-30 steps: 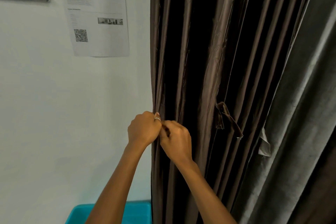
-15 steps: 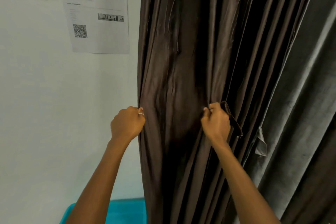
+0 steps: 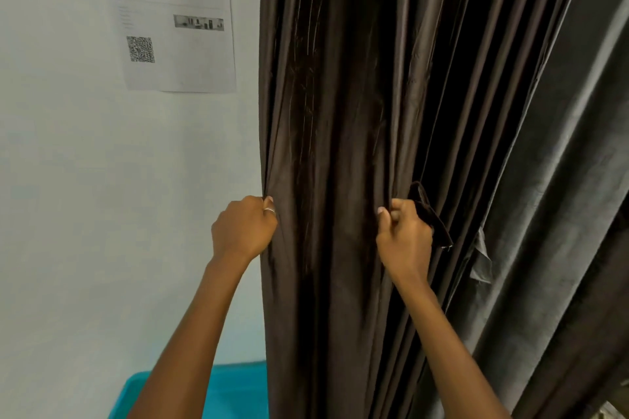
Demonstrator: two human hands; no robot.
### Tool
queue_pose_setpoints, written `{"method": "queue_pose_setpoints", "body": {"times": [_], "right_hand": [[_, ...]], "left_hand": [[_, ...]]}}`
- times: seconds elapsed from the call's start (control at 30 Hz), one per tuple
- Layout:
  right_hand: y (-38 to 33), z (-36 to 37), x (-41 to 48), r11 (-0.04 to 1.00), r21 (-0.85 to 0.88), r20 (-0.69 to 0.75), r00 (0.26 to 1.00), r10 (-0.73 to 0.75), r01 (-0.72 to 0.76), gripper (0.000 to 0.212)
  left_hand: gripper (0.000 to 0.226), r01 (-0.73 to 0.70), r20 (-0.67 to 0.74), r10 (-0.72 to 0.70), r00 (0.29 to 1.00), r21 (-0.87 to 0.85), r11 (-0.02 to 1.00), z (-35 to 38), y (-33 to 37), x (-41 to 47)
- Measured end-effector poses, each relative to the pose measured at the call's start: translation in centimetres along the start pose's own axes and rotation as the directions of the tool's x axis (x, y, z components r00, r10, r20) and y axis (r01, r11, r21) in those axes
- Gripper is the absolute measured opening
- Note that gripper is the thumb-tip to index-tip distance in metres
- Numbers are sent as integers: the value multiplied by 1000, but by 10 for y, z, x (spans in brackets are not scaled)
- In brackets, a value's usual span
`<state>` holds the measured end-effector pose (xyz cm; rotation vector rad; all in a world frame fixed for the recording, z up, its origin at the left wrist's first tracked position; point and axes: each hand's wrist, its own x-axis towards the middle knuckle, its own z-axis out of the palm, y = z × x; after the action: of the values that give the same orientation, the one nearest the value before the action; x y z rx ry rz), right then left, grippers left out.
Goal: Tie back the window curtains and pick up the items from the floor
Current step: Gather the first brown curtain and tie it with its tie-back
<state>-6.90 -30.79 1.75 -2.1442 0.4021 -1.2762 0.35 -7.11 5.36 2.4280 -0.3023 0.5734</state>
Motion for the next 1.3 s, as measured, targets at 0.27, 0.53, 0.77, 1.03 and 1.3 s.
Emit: {"method": "queue_pose_setpoints", "body": {"times": [0.27, 0.53, 0.77, 1.03, 1.3], "right_hand": [[-24, 21, -22, 986, 10, 111, 980, -166, 166, 20], [-55, 47, -38, 961, 224, 205, 957, -208, 161, 20], [-61, 65, -46, 948, 292, 187, 965, -183, 124, 11], [-68, 70, -52, 957, 248, 132, 973, -189, 152, 21], [-71, 73, -52, 965, 208, 102, 977, -186, 162, 18]], "left_hand": [[50, -64, 43, 66, 997, -26, 998, 13, 23, -12], [49, -81, 129, 107, 986, -192, 978, 21, 31, -13], [50, -7, 207, 102, 973, -418, 908, 18, 25, -12], [77, 44, 263, 22, 965, -242, 969, 12, 41, -10], [42, 96, 97, -90, 991, -61, 994, 19, 54, -6]]}}
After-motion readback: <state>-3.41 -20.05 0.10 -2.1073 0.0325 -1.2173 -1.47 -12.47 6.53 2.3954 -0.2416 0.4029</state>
